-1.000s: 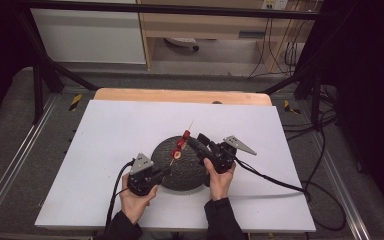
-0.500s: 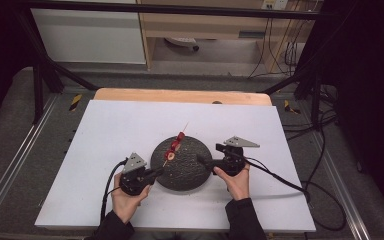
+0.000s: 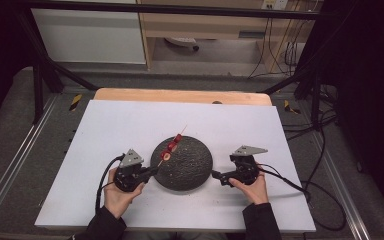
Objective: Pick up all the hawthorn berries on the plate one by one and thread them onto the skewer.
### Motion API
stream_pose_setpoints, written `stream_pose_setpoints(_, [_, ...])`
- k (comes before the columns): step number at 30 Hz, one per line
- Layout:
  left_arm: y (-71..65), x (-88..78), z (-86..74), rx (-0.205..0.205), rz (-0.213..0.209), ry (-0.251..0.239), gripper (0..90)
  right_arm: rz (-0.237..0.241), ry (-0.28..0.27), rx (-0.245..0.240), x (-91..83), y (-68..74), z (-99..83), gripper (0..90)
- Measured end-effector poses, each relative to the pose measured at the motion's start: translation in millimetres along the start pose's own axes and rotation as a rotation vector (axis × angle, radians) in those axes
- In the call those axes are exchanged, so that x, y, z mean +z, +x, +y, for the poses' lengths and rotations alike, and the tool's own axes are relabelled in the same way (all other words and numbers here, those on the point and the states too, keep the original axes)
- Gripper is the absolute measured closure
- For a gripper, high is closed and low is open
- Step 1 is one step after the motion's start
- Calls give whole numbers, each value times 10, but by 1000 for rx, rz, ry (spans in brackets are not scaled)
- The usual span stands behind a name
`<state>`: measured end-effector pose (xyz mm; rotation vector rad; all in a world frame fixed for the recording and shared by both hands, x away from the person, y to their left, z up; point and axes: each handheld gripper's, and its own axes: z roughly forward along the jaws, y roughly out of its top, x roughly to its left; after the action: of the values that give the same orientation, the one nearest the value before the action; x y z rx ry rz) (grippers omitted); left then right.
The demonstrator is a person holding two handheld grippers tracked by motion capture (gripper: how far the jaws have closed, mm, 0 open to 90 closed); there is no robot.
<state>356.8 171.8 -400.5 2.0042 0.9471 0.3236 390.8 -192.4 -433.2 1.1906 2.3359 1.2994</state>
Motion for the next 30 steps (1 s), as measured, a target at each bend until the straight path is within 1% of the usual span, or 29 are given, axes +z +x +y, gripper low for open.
stream_pose_setpoints(2, [15, 5, 29, -2, -3, 11, 886, 3, 8, -4, -47, -44, -65, 6])
stream_pose_setpoints(4, [24, 16, 59, 5, 2, 21, 886, 4, 13, -3, -93, -86, -131, 6])
stream_pose_setpoints(7, [28, 40, 108, 10, -1, 34, 886, -7, 27, -4, -167, -145, -225, 6])
stream_pose_setpoints(10, [34, 64, 159, 9, -10, 46, 886, -10, 23, -5, -232, -198, -314, 6])
stream_pose_setpoints(11, [35, 71, 175, 10, -10, 54, 886, -8, 25, 2, -256, -208, -339, 6])
stream_pose_setpoints(12, [34, 79, 188, 10, -12, 59, 885, -6, 23, -6, -276, -226, -363, 6])
stream_pose_setpoints(13, [30, 87, 200, 10, -11, 64, 886, -4, 24, 1, -297, -233, -386, 6])
stream_pose_setpoints(15, [24, 108, 224, 23, -9, 80, 886, -4, 27, -8, -327, -260, -431, 6])
stream_pose_setpoints(17, [15, 133, 245, 26, -10, 90, 886, -8, 34, 0, -344, -282, -471, 6])
stream_pose_setpoints(19, [5, 159, 268, 28, -9, 104, 886, -12, 39, 8, -359, -296, -498, 6])
stream_pose_setpoints(20, [2, 175, 279, 32, -8, 113, 886, -13, 36, 3, -363, -305, -507, 6])
stream_pose_setpoints(21, [-5, 194, 288, 31, -8, 124, 886, -15, 39, 13, -371, -300, -512, 6])
stream_pose_setpoints(25, [-20, 295, 322, 29, -2, 169, 885, -17, 43, 3, -372, -298, -523, 6])
stream_pose_setpoints(26, [-28, 320, 328, 32, 2, 181, 885, -21, 45, -9, -371, -303, -526, 6])
stream_pose_setpoints(28, [-42, 361, 337, 42, 6, 200, 885, -25, 52, -8, -374, -297, -530, 6])
stream_pose_setpoints(30, [-56, 396, 344, 41, 9, 218, 885, -29, 55, -9, -384, -295, -533, 6])
